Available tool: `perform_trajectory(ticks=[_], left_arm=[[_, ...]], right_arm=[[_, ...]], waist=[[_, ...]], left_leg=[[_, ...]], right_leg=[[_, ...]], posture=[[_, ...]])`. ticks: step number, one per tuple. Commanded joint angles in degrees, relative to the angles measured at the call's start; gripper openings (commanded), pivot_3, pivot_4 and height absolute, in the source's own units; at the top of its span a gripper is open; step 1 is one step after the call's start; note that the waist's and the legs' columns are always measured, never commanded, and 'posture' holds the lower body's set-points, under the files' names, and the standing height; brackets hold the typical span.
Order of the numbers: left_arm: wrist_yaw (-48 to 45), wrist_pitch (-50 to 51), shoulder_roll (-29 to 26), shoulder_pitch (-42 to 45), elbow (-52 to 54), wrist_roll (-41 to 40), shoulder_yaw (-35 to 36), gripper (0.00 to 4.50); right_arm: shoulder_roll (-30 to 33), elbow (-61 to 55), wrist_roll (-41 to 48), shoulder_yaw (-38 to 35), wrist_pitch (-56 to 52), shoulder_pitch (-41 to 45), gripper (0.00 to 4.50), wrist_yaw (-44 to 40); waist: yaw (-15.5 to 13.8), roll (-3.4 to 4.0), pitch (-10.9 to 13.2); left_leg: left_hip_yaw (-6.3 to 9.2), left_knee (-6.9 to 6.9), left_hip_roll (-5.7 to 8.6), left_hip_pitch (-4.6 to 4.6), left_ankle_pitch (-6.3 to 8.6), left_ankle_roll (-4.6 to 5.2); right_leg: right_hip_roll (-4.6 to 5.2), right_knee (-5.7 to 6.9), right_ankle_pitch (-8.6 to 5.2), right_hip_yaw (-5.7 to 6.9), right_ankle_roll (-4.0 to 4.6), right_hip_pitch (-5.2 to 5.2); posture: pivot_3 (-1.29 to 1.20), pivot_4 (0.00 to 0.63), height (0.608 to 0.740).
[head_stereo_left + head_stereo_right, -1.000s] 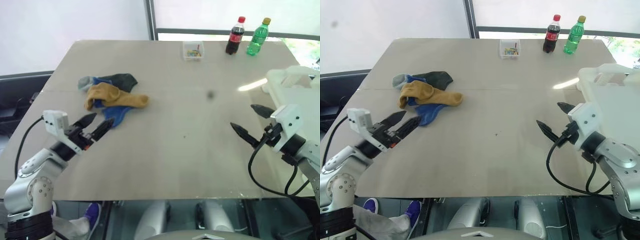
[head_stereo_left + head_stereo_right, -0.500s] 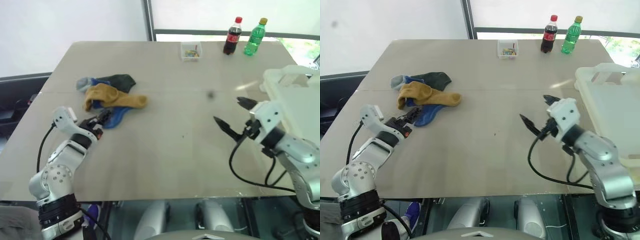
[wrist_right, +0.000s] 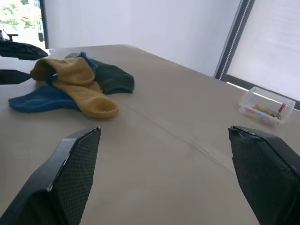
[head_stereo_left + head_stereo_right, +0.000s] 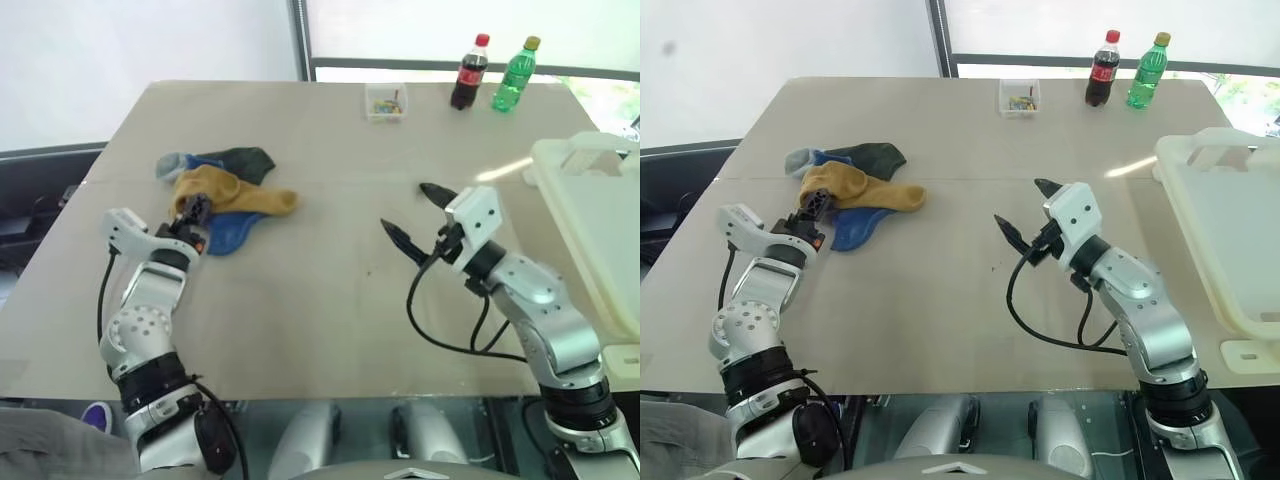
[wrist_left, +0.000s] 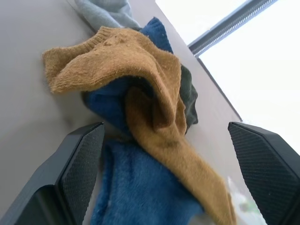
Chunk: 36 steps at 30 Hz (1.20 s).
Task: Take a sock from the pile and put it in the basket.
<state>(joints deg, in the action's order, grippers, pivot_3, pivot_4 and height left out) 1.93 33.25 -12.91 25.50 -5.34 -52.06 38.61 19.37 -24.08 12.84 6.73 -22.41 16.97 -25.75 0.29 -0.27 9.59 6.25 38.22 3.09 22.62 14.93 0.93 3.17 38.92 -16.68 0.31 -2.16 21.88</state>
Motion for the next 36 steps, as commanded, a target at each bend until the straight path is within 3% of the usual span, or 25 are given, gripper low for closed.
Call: perform_trajectory(ticks=[1, 8, 13, 20, 28, 36], left_arm=[[1.48, -3.53, 0.10, 2.58, -1.05, -1.32, 2.05, 4.45], [4.09, -6.09, -0.32, 3.26, -1.14, -2.28, 3.99, 4.45], [4.35, -3.56, -1.18, -0.95, 2.07, -2.39, 2.84, 4.45], [4.46, -8.55, -6.21, -1.59, -1.05, 9.71, -2.35, 4.45], [4.62, -16.25, -16.93, -5.20, -2.72, 37.61, -18.69, 4.45], [5.73, -17.24, -20.01, -4.24, -8.55, 46.82, -20.24, 4.45]], right_arm=[[-1.19, -0.11, -0.81, -0.09, 1.88, 1.84, 4.50, 0.95], [-2.01, 1.16, -2.38, 0.37, 2.94, 1.68, 4.50, 0.81], [-2.25, 1.46, -3.04, 0.61, 3.35, 1.29, 4.50, 0.61], [-2.73, 2.10, -3.28, 0.48, 3.27, 1.13, 4.50, 0.70], [-2.10, 2.06, -3.67, 0.10, 3.38, 0.99, 4.50, 0.64], [-2.17, 1.63, -3.71, -0.08, 3.08, 0.25, 4.50, 1.00]], waist=[[0.07, 0.00, 0.00], [0.38, -0.02, -0.01], [0.47, -0.03, -0.01], [0.17, -0.05, -0.01], [0.37, -0.05, -0.01], [0.38, -0.06, -0.01]], left_leg=[[0.00, 0.00, 0.00, 0.00, 0.00, 0.00], [-0.15, 0.00, -0.02, 0.09, 0.00, 0.00], [-0.18, 0.00, -0.02, 0.10, 0.00, 0.00], [-0.20, -0.01, -0.06, 0.09, 0.00, -0.01], [-0.38, -0.17, -0.04, 0.10, 0.00, -0.01], [-0.64, -0.22, -0.07, 0.22, 0.00, 0.00]], right_leg=[[-0.01, 0.01, 0.00, 0.00, 0.00, 0.02], [-0.03, 0.04, 0.00, -0.14, 0.00, 0.19], [-0.03, 0.04, 0.00, -0.17, 0.00, 0.20], [-0.09, 0.11, 0.01, -0.21, 0.00, 0.25], [-0.09, 0.11, 0.01, -0.41, 0.01, 0.44], [-0.08, 0.27, 0.01, -0.70, 0.00, 0.75]], posture=[[0.00, 0.150, 0.740], [0.00, 0.150, 0.740], [0.00, 0.150, 0.740], [0.00, 0.150, 0.740], [0.00, 0.150, 0.740], [0.00, 0.150, 0.740]])
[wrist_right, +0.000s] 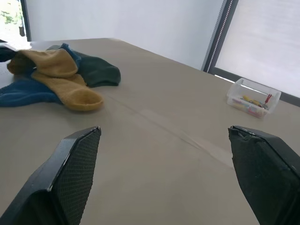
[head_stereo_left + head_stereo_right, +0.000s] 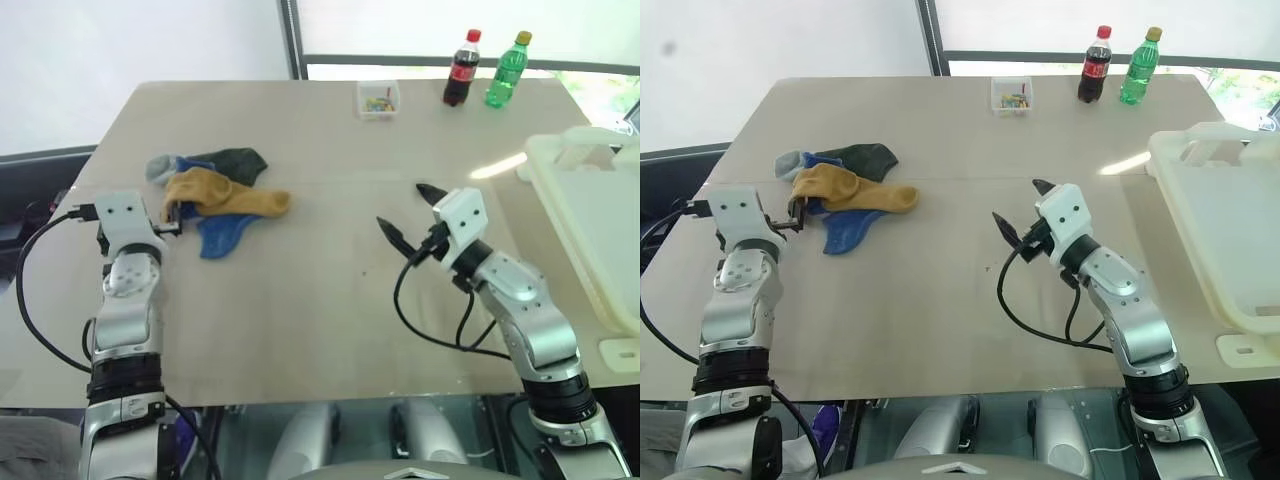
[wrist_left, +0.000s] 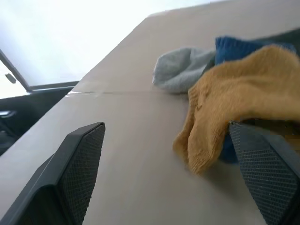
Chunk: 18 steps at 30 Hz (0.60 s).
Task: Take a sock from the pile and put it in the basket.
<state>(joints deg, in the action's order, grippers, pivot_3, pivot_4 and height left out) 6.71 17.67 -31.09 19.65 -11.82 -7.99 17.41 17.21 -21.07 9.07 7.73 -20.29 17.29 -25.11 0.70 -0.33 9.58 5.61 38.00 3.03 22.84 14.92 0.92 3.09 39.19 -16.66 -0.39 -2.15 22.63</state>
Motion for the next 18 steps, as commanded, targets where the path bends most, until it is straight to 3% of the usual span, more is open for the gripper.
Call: perform_trajectory(ticks=[1, 7, 12, 18], left_arm=[[0.28, -1.61, -2.00, 2.75, -3.88, 3.23, 0.37, 4.45], [-4.27, -5.43, -2.28, 8.88, -12.92, 4.82, -2.76, 4.45], [-7.34, -7.30, -1.83, 8.29, -12.09, 4.96, -3.54, 4.45], [-7.90, -5.88, -3.15, 4.32, -10.38, 5.95, -2.92, 4.45]], right_arm=[[-0.13, -1.36, 0.15, -1.09, 0.86, -0.23, 4.50, 0.44], [-0.07, -1.26, -0.14, -1.05, 1.04, -0.50, 4.50, 0.68], [0.47, -2.76, 0.77, -1.56, 1.36, -1.14, 4.50, -0.10], [3.90, -7.27, 10.52, -0.63, 2.08, -1.61, 4.50, -12.21]], waist=[[-0.03, 0.00, 0.00], [-0.18, -0.05, -0.02], [0.23, -0.09, -0.02], [0.14, -0.14, -0.01]], left_leg=[[-0.01, 0.00, 0.00, 0.00, 0.00, 0.00], [-0.06, 0.04, 0.02, 0.00, 0.00, 0.00], [-0.21, 0.05, 0.01, 0.00, 0.00, 0.01], [-0.37, 0.03, -0.02, -0.01, 0.01, 0.02]], right_leg=[[0.00, 0.04, 0.00, 0.00, 0.00, 0.02], [0.02, 0.18, 0.00, -0.03, 0.00, 0.06], [0.03, 0.27, 0.00, -0.18, 0.00, 0.16], [0.02, 0.41, 0.00, -0.40, 0.00, 0.29]], posture=[[0.00, 0.150, 0.740], [0.00, 0.150, 0.740], [0.00, 0.150, 0.740], [0.00, 0.150, 0.740]])
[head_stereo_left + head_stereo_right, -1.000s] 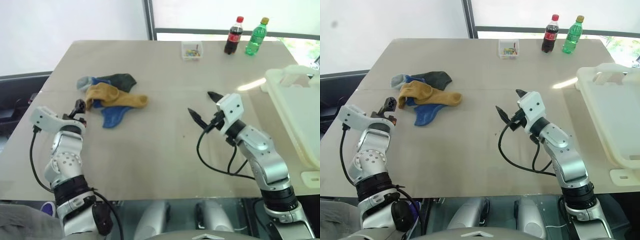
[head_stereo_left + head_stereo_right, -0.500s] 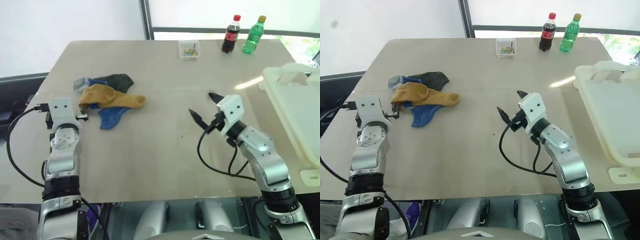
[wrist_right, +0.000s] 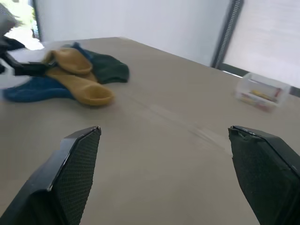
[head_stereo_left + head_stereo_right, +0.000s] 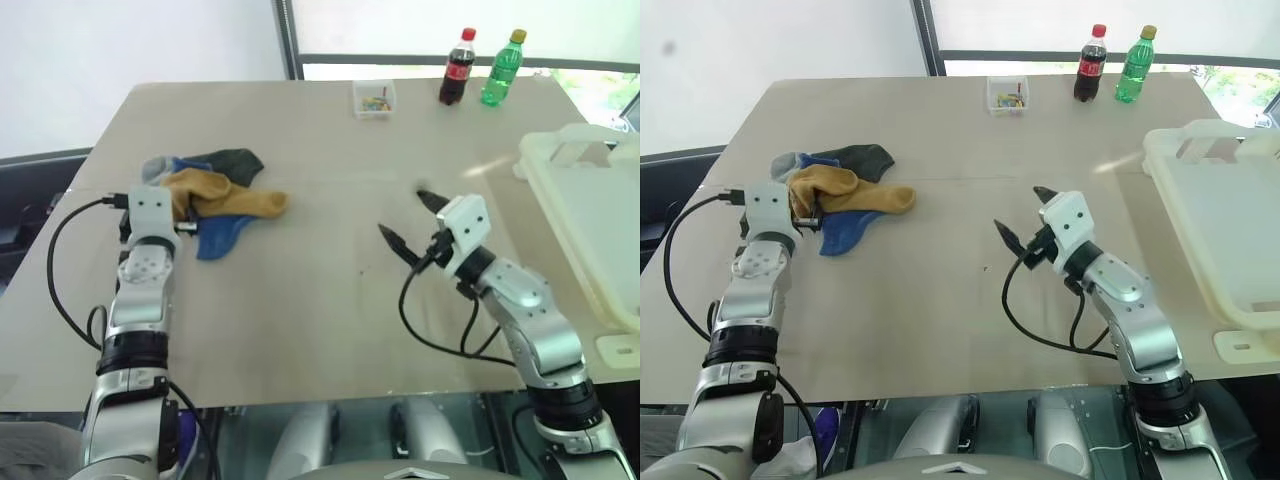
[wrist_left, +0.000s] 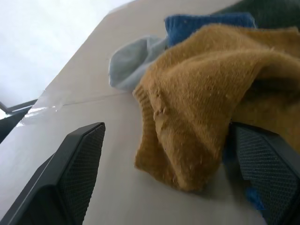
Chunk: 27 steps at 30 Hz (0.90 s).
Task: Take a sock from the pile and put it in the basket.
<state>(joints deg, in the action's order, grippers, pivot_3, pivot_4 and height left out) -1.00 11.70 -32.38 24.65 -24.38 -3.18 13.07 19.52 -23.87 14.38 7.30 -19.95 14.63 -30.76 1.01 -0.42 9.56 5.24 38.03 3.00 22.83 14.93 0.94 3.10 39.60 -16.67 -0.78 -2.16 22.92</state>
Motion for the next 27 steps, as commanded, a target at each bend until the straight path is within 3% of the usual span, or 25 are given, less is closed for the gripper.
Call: perform_trajectory(ticks=[1, 9, 18, 27], left_arm=[[-0.38, 0.15, -1.97, -0.67, 2.23, 1.23, 1.33, 4.45], [-3.64, 2.87, -2.57, -1.06, 4.55, 2.16, -0.39, 4.45], [-2.34, 8.24, -2.13, -6.10, 12.63, 5.87, -0.22, 4.45], [0.44, 7.24, -1.73, -1.65, 5.79, 8.67, -0.83, 4.45]], right_arm=[[2.09, -4.22, 5.67, 0.16, 2.02, 1.87, 4.50, -7.92], [1.59, 1.16, 6.30, 1.15, 2.93, 10.37, 4.50, -11.61], [-1.41, 2.51, 4.68, 2.58, 4.15, 10.96, 4.50, -9.95], [-1.54, 2.77, 3.29, 2.42, 4.53, 10.41, 4.50, -9.16]], waist=[[-0.20, -0.06, 0.00], [-0.21, -0.13, -0.02], [-0.21, -0.14, -0.02], [-0.25, -0.14, -0.03]], left_leg=[[0.01, 0.06, -0.01, -0.01, 0.02, 0.03], [0.03, 0.19, -0.01, -0.08, 0.09, 0.16], [-0.09, 0.17, -0.02, 0.03, 0.03, 0.04], [-0.10, 0.17, -0.03, 0.03, 0.03, 0.05]], right_leg=[[0.00, 0.08, 0.00, 0.02, 0.00, 0.00], [0.00, 0.20, 0.01, 0.05, -0.02, -0.06], [0.01, 0.19, 0.01, -0.08, -0.01, 0.10], [0.01, 0.21, 0.01, -0.07, -0.01, 0.11]], posture=[[0.00, 0.150, 0.740], [0.00, 0.150, 0.740], [0.00, 0.150, 0.740], [0.00, 0.150, 0.740]])
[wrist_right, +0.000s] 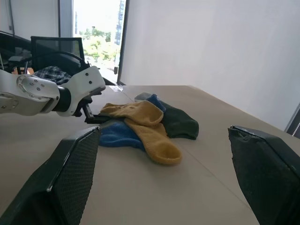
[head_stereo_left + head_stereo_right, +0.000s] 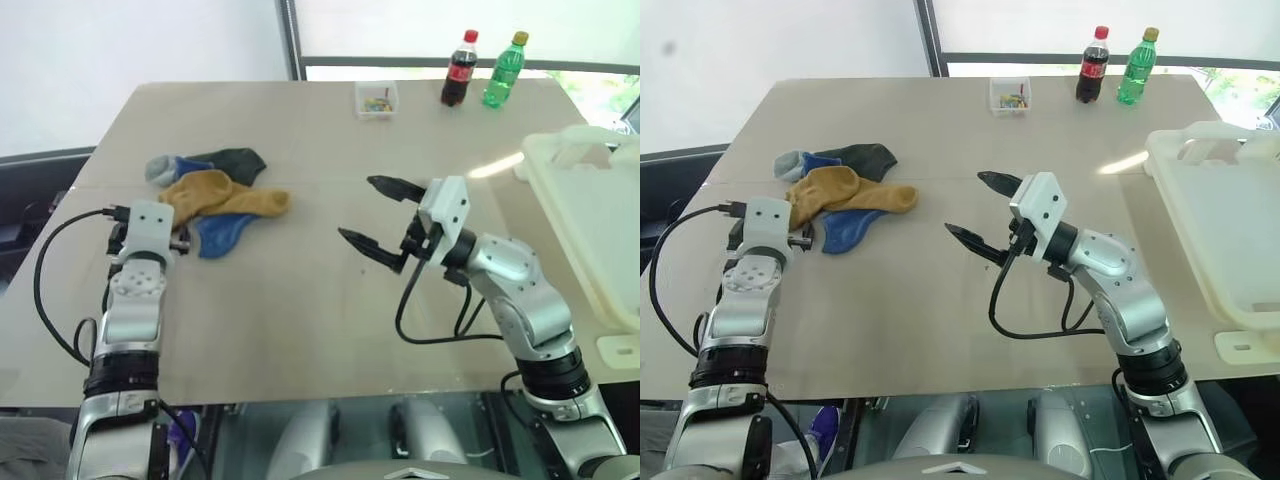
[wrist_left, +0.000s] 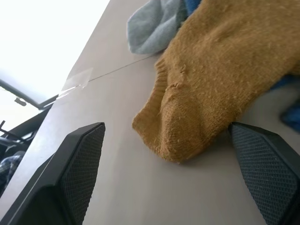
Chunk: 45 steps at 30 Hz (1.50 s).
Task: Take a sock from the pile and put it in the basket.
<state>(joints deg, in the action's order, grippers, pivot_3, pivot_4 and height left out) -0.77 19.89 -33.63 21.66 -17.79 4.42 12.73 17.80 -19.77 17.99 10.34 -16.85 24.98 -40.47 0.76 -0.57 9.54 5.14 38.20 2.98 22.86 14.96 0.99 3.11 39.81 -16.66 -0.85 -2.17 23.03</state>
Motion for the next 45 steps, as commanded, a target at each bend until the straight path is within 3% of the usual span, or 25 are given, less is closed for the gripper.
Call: perform_trajectory(ticks=[1, 3, 6, 13, 15, 20, 26, 31, 37, 39, 45], left_arm=[[-0.11, -0.91, -0.36, 1.68, -1.33, 0.99, -0.64, 4.45], [-0.02, -0.90, -0.25, 2.40, -2.59, 1.39, -1.16, 4.45], [-0.75, -0.13, 0.17, 3.84, -5.26, 1.13, -1.76, 3.79], [-1.46, -1.35, -0.34, 5.06, -8.95, 0.89, -2.15, 0.71], [-1.90, -1.52, -0.74, 4.08, -8.39, 0.84, -1.80, 0.07], [-4.16, -0.69, -2.50, -0.98, -2.14, -0.97, 1.01, 0.07], [-16.95, -0.52, -6.77, -13.79, 9.49, -7.79, 5.95, 0.07], [-26.68, -3.97, -12.77, -23.28, 10.55, -9.58, 8.35, 0.07], [-56.53, -3.73, -23.12, -38.22, 15.80, -19.36, 5.67, 0.07], [-61.77, -4.97, -24.38, -39.90, 18.60, -22.27, 6.03, 0.07], [-72.01, -13.77, -25.81, -35.85, 24.10, -21.15, -2.50, 0.07]], right_arm=[[0.27, -1.39, -0.44, -0.68, 1.43, -0.02, 4.50, 0.65], [0.36, -1.51, -0.65, -0.72, 1.43, -0.11, 4.50, 0.80], [0.33, -1.70, -0.80, -0.67, 1.31, -0.17, 4.50, 1.09], [0.05, -1.75, -1.48, -0.43, 1.51, -0.46, 4.50, 1.70], [-0.02, -1.70, -1.67, -0.43, 1.59, -0.61, 4.50, 1.80], [-0.25, -1.59, -1.92, -0.41, 1.72, -0.85, 4.50, 1.99], [-0.22, -1.51, -1.91, -0.28, 2.14, -1.53, 4.50, 2.14], [-0.50, -1.40, -1.64, -0.13, 2.23, -2.06, 4.50, 2.30], [-0.45, -0.95, -1.78, -0.31, 2.55, -2.42, 4.50, 2.27], [-0.17, -0.85, -1.82, -0.54, 2.69, -2.59, 4.50, 2.26], [0.54, -1.60, -2.04, -1.51, 2.38, -3.31, 4.50, 3.20]], waist=[[0.01, 0.00, 0.00], [0.00, 0.00, 0.00], [-0.02, 0.00, 0.00], [0.14, 0.02, -0.02], [0.02, 0.02, -0.03], [0.61, -0.01, -0.04], [1.60, -0.02, -0.05], [1.57, -0.02, -0.05], [1.55, 0.29, -0.22], [1.45, 0.76, -0.46], [-0.01, 0.80, -0.48]], left_leg=[[-0.01, 0.00, 0.00, 0.00, 0.00, 0.00], [-0.01, 0.00, 0.00, 0.00, 0.00, 0.00], [-0.01, 0.00, 0.00, 0.00, 0.00, 0.00], [-0.03, 0.00, 0.00, -0.01, 0.00, 0.00], [-0.03, 0.00, 0.00, -0.03, 0.00, -0.01], [-0.11, -0.01, 0.00, -0.05, 0.00, 0.00], [-0.17, -0.14, -0.06, -0.04, 0.00, 0.00], [-0.22, -0.23, -0.11, -0.08, 0.11, 0.18], [-0.33, -0.40, -0.11, -0.19, 0.16, 0.25], [-0.46, -0.54, -0.05, -0.22, 0.19, 0.31], [-0.40, -0.69, -0.07, -0.23, 0.20, 0.33]], right_leg=[[0.00, 0.00, 0.00, 0.00, 0.00, 0.00], [0.00, 0.00, 0.00, -0.01, 0.00, 0.00], [0.00, 0.02, 0.00, 0.00, 0.00, 0.00], [-0.01, 0.04, 0.00, -0.03, 0.00, 0.02], [-0.01, 0.05, 0.00, -0.03, 0.00, 0.02], [0.00, 0.04, 0.00, -0.13, 0.00, 0.02], [-0.03, 0.02, 0.00, -0.26, 0.00, 0.13], [-0.03, 0.03, 0.00, -0.32, 0.01, 0.18], [0.02, -0.05, -0.01, -0.45, 0.03, 0.19], [0.12, -0.19, -0.01, -0.56, 0.03, 0.18], [0.13, -0.27, -0.01, -0.45, 0.03, 0.17]], posture=[[0.00, 0.150, 0.740], [0.00, 0.150, 0.740], [0.00, 0.150, 0.740], [0.00, 0.150, 0.740], [0.00, 0.150, 0.740], [0.00, 0.150, 0.740], [0.00, 0.150, 0.740], [0.00, 0.150, 0.740], [0.00, 0.150, 0.740], [0.00, 0.150, 0.740], [0.00, 0.150, 0.740]])
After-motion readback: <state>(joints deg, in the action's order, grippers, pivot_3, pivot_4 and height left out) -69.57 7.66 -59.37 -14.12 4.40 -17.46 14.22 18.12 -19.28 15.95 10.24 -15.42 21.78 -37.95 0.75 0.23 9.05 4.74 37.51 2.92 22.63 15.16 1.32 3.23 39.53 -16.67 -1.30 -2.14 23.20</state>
